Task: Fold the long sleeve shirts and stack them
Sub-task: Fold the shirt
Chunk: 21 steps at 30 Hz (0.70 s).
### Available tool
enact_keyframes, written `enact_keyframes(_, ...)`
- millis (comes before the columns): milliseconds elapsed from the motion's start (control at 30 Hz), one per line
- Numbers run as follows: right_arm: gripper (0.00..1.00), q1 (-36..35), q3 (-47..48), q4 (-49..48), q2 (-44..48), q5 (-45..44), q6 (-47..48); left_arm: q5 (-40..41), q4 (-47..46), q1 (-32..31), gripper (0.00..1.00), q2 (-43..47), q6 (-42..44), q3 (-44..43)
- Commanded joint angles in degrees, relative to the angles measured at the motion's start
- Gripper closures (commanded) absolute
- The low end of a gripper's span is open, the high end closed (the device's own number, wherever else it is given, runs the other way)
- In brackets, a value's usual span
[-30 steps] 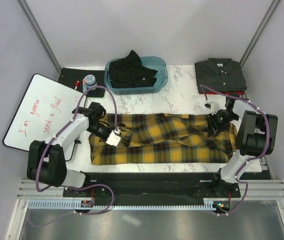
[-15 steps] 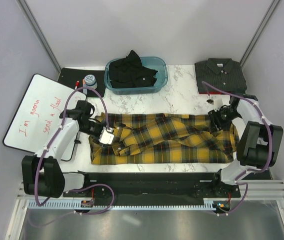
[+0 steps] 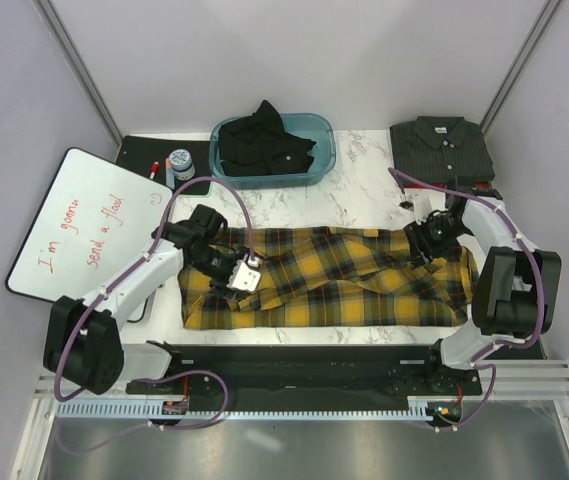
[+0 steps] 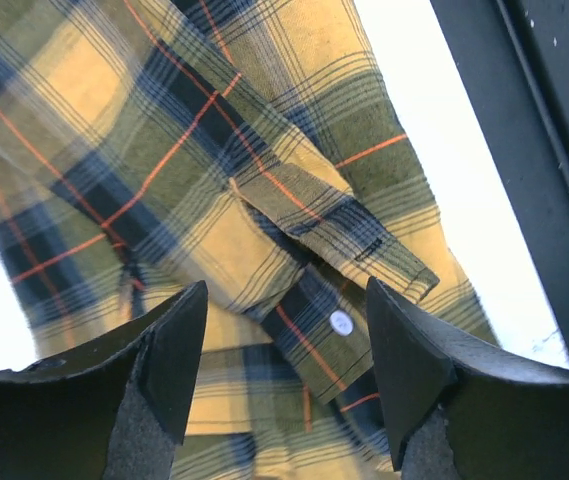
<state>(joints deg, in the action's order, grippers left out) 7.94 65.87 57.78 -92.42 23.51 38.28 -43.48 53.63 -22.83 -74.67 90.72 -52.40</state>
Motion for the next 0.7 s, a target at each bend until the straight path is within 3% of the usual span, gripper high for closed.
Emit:
enact_keyframes(0,0.47,-0.4,0.2,-1.4,-0.2,1.1,-1.0,0.8,-4.1,-2.5,0.26,-1.4,-12.4,1.2)
enact_keyframes(133,0.41,-1.5,4.7,1.0,0.5,7.8,-1.0,0.9,-5.7,-3.4,0.27,-2.4,-14.7,2.8)
enact_keyframes(233,0.37,-4.2,7.5,1.5,2.2,16.0,-2.0,0.1,-5.7,-2.8,0.34,-2.0,-16.4,3.2)
enact_keyframes(333,0.31,-9.3,6.0,-5.4,6.8,21.3,-6.7,-6.7,-6.3,3.1,0.33,0.2,-22.1,1.8)
enact_keyframes(433,0.25,-19.0,1.0,-19.2,11.6,17.6,-12.7,-14.6,-6.3,13.2,0.30,1.5,-28.7,-0.6)
enact_keyframes(467,0.24,-25.9,-0.2,-24.0,11.9,12.7,-12.8,-15.7,-6.3,17.2,0.30,1.7,-30.4,-0.8)
enact_keyframes(667,0.26,-50.8,4.7,-30.8,3.3,1.4,-8.8,-19.0,-6.8,31.9,0.29,3.4,-43.9,-0.2)
